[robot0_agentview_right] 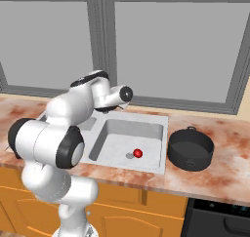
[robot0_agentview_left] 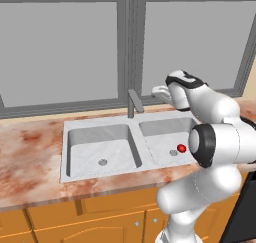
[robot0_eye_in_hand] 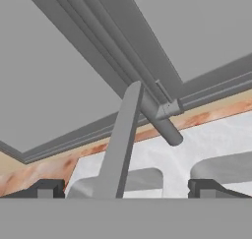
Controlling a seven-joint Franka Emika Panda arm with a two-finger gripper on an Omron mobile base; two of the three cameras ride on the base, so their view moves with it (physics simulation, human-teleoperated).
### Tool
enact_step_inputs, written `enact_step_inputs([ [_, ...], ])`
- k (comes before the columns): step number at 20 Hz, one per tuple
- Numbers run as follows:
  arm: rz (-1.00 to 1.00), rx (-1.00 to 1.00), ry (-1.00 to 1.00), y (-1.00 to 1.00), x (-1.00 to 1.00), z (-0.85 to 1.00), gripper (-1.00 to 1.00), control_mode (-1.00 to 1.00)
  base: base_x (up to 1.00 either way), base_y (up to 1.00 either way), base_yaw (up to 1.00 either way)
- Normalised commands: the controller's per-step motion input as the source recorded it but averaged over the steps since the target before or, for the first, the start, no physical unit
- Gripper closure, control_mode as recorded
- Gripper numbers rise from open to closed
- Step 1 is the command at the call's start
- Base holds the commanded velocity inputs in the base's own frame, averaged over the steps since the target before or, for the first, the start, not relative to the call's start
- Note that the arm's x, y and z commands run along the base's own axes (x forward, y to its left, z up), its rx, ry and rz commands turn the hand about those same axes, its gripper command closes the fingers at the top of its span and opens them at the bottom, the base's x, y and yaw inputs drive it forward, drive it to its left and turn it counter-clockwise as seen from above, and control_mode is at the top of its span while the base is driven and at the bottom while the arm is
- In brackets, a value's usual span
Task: Dump the tomato from the pot into the sink. Then turn on the water and wash the tomato. Then turn off the water and put the tomato back in the pot.
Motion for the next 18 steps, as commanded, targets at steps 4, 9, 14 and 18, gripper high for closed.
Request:
enact_step_inputs([
  [4, 0.03, 0.0, 0.0, 0.02, 0.21, -0.1, -1.0, -1.0, 0.0, 0.0, 0.0],
  [9, 0.03, 0.0, 0.0, 0.0, 0.21, -0.03, -1.0, -1.0, 0.0, 0.0, 0.0],
  [14, 0.03, 0.0, 0.0, 0.03, 0.18, -0.16, -1.0, -1.0, 0.0, 0.0, 0.0],
  [18, 0.02, 0.0, 0.0, 0.02, 0.13, -0.12, -1.0, -1.0, 0.0, 0.0, 0.0],
])
